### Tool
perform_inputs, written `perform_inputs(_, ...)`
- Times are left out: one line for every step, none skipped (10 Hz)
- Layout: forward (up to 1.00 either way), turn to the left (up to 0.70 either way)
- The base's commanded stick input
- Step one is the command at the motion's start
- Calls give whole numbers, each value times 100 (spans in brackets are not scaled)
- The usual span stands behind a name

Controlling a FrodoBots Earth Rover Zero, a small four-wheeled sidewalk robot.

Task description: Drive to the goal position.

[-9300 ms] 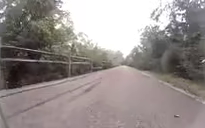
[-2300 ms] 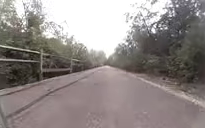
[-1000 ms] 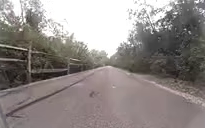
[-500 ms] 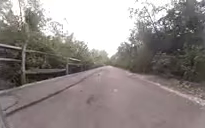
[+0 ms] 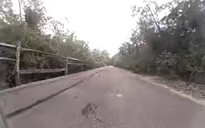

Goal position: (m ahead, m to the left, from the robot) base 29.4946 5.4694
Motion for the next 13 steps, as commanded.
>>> perform_inputs(70,0)
perform_inputs(70,0)
perform_inputs(70,0)
perform_inputs(70,0)
perform_inputs(70,0)
perform_inputs(70,0)
perform_inputs(70,0)
perform_inputs(70,0)
perform_inputs(70,0)
perform_inputs(70,0)
perform_inputs(70,0)
perform_inputs(70,0)
perform_inputs(70,-10)
